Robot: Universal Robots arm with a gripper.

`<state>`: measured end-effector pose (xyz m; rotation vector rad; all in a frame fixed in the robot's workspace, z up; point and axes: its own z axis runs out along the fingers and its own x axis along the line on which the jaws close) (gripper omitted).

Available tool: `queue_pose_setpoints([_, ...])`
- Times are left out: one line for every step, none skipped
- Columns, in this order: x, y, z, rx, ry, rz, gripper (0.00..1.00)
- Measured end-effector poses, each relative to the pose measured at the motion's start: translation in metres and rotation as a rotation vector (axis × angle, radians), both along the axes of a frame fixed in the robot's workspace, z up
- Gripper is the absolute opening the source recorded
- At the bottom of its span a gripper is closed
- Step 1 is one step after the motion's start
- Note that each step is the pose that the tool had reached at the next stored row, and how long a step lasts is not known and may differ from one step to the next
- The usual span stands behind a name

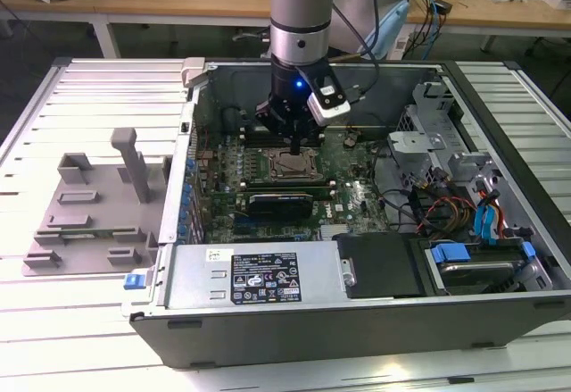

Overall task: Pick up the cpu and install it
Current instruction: 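Install the first cpu locking lever, then install the second cpu locking lever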

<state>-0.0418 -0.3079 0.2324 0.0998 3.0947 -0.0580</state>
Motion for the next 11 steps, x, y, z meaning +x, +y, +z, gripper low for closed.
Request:
queue_pose_setpoints([0.0000, 0.0000, 0.0001, -0.0001, 0.0001, 0.000, 0.11])
queue_pose_setpoints([0.0000, 0.0000, 0.0003, -0.0002, 0.0001, 0.000, 0.11])
queue_pose_setpoints([0.0000, 0.0000, 0.0003, -0.0001, 0.0001, 0.000, 0.11])
queue_pose_setpoints([0.0000, 0.0000, 0.0004, -0.0002, 0.0001, 0.000, 0.11])
queue_pose_setpoints([0.0000, 0.0000, 0.0004, -0.0002, 0.0001, 0.000, 0.11])
queue_pose_setpoints([0.0000, 0.0000, 0.0005, -0.0002, 0.0001, 0.000, 0.11])
queue_pose_setpoints([0.0000, 0.0000, 0.0005, -0.0002, 0.0001, 0.000, 0.11])
queue_pose_setpoints([0.0000, 0.0000, 0.0006, -0.0002, 0.0001, 0.000, 0.11])
queue_pose_setpoints([0.0000, 0.0000, 0.0006, -0.0001, 0.0001, 0.000, 0.11])
queue_pose_setpoints([0.0000, 0.0000, 0.0006, -0.0002, 0.0001, 0.000, 0.11])
queue_pose_setpoints([0.0000, 0.0000, 0.0007, -0.0002, 0.0001, 0.000, 0.11])
